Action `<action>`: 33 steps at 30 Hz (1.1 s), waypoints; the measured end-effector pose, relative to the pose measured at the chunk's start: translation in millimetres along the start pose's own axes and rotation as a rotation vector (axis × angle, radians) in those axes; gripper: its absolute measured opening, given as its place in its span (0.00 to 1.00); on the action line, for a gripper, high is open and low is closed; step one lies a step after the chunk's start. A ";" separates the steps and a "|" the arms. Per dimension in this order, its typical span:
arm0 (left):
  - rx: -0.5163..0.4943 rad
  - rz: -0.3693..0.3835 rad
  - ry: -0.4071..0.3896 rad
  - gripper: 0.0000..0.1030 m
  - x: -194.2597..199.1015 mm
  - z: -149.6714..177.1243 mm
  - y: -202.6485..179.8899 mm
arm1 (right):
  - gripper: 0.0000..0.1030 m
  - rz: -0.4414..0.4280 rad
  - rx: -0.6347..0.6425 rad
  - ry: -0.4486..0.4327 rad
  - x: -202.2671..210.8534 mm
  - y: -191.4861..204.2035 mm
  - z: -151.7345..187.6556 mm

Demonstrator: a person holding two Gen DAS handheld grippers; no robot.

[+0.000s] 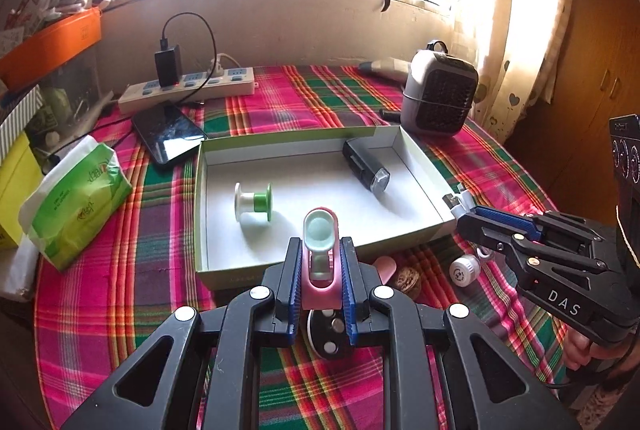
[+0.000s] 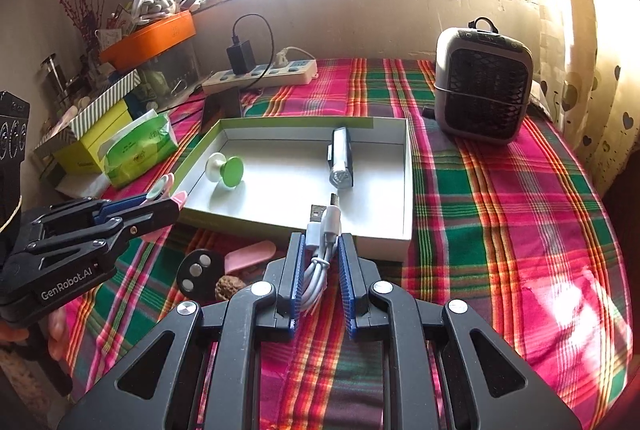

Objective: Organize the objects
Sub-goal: 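Carry the pink holder and white cable over the tray with both grippers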

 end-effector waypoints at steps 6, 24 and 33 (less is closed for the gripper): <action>0.005 0.009 0.011 0.15 -19.4 -17.2 -1.9 | 0.17 0.015 -0.001 0.016 -15.2 -11.4 -19.3; 0.019 0.002 0.090 0.15 -84.8 -48.6 3.1 | 0.17 0.039 0.005 0.101 -78.8 -36.6 -54.3; 0.015 0.004 0.129 0.15 -108.7 -56.5 4.2 | 0.17 0.044 0.012 0.131 -97.4 -40.0 -61.1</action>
Point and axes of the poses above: each gripper's, at about its wrist camera, not at the fingertips, and x roughly against the way its jaws point, y to its left, z to its underside, the point moved 2 cm from there along -x, roughly the way its jaws point, and after that the axes turned 3 degrees about x, right-handed, at the moved point
